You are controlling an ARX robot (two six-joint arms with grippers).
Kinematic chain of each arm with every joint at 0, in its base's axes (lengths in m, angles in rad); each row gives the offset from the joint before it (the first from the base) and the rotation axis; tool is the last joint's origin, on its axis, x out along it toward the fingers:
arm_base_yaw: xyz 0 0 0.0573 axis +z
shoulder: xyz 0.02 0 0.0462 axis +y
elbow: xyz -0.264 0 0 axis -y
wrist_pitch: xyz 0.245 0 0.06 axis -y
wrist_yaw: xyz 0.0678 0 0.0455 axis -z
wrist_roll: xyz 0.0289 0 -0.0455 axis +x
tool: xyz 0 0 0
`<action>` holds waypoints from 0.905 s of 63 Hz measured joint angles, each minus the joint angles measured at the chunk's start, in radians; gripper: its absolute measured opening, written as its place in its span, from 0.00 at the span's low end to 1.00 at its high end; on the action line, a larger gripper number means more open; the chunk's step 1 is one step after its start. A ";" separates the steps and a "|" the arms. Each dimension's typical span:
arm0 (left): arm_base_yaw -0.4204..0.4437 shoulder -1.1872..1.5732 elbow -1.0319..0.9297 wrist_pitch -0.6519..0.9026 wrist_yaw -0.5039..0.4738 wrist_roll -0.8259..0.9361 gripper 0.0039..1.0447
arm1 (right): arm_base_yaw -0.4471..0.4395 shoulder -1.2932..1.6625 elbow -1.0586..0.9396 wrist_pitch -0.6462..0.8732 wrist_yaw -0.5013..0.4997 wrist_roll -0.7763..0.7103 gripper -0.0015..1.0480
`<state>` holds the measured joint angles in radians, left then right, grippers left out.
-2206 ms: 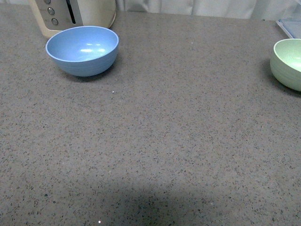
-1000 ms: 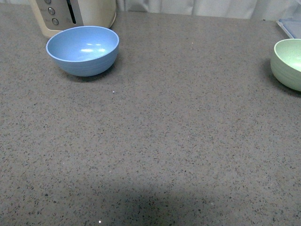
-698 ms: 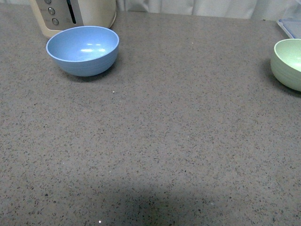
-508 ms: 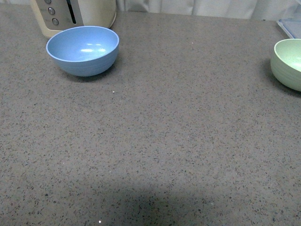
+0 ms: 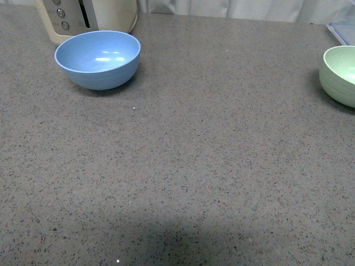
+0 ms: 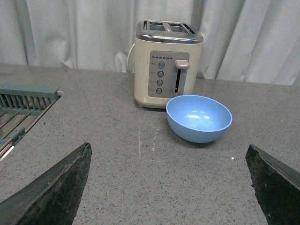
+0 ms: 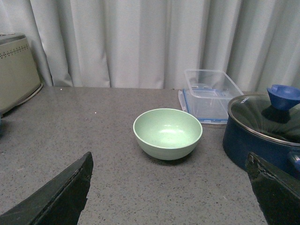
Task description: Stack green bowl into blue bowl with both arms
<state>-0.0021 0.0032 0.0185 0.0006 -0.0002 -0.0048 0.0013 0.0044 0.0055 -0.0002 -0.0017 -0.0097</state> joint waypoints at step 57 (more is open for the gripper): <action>0.023 0.287 0.061 -0.122 -0.147 -0.303 0.94 | 0.000 0.000 0.000 0.000 0.000 0.000 0.91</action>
<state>0.0212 0.2905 0.0795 -0.1219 -0.1471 -0.3080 0.0013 0.0044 0.0055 -0.0002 -0.0017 -0.0097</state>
